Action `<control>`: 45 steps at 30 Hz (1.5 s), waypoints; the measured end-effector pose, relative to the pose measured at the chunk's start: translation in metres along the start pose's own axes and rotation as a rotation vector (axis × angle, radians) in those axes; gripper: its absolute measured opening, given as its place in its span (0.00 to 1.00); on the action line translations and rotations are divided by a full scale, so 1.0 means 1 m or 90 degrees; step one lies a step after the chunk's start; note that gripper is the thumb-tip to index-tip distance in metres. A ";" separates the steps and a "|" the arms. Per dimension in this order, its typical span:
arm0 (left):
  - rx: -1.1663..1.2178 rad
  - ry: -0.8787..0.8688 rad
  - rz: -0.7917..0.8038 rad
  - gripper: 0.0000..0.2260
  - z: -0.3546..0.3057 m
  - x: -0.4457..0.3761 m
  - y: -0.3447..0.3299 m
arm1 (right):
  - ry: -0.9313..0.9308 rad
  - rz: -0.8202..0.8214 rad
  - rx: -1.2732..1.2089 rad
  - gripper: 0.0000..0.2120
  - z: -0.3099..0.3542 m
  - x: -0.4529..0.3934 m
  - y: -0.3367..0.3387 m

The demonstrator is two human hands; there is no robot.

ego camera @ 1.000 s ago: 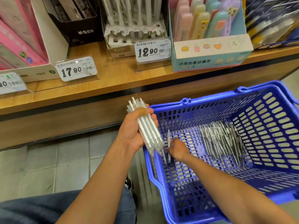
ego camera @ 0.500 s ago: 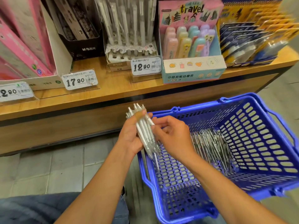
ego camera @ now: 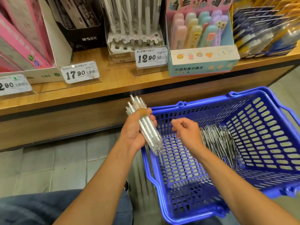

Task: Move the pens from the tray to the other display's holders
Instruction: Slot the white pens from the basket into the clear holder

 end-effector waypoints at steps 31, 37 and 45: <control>-0.125 0.105 0.028 0.02 -0.012 0.015 0.009 | -0.271 0.149 0.000 0.16 -0.107 -0.022 -0.045; -0.170 0.160 0.062 0.04 -0.017 0.021 0.002 | -0.256 0.114 -0.064 0.16 -0.066 0.016 -0.012; -0.258 0.222 0.015 0.03 -0.083 0.086 -0.036 | -0.242 0.026 -0.089 0.17 0.043 0.113 0.038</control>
Point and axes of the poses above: each hand's wrist, its own x-axis away from the middle knuckle, its own y-axis out of the back of the hand, z = x × y, the point moved 6 cm from there along -x, towards the middle knuckle, and after that the axes turned 11 degrees about -y, right-handed, at the moved point
